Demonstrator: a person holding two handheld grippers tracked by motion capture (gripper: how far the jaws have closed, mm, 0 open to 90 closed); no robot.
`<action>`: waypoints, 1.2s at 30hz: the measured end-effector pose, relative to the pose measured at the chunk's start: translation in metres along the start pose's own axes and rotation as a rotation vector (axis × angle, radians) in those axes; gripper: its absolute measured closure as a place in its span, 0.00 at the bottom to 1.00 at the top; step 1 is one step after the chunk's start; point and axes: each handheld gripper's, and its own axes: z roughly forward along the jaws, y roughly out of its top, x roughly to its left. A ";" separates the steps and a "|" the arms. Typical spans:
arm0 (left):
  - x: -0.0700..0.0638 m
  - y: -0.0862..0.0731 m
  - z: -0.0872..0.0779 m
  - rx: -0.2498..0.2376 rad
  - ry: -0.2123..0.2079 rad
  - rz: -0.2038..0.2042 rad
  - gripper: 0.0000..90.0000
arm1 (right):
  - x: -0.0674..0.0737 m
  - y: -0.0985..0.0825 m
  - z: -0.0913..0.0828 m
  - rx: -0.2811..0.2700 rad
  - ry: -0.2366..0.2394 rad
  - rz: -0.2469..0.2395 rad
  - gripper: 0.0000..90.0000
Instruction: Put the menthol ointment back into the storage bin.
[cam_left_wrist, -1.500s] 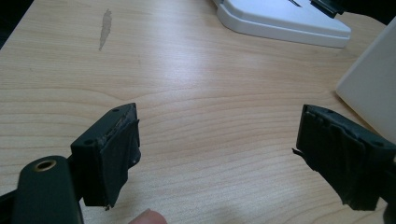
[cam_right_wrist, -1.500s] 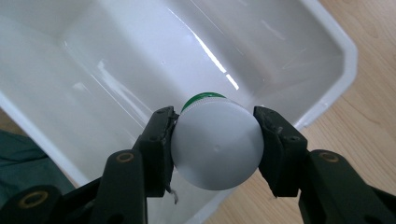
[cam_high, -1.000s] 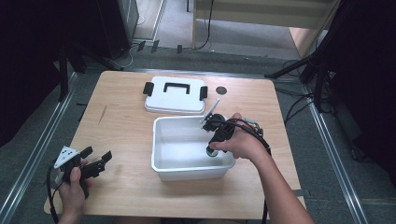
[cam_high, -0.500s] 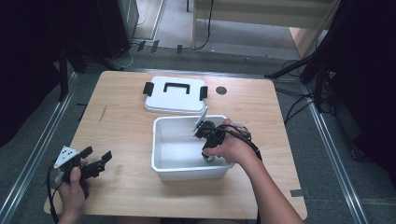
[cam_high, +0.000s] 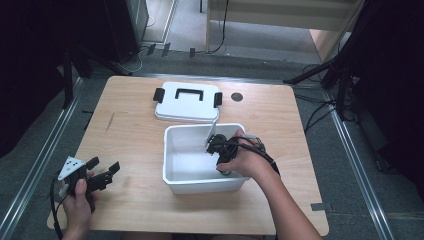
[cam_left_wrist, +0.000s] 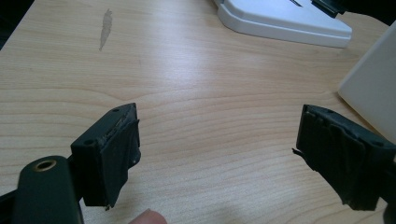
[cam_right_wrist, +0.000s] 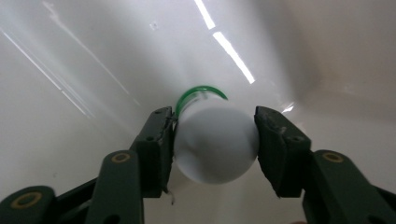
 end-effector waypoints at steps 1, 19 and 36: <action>0.000 0.000 0.000 -0.002 0.000 -0.002 0.16 | -0.001 -0.001 -0.001 -0.006 0.004 0.000 0.54; 0.000 0.000 0.001 -0.002 -0.005 0.000 0.16 | -0.019 -0.021 -0.058 -0.229 0.085 0.104 0.44; -0.001 0.000 0.001 -0.001 -0.004 0.002 0.16 | -0.055 -0.083 -0.101 -0.348 0.041 0.248 0.41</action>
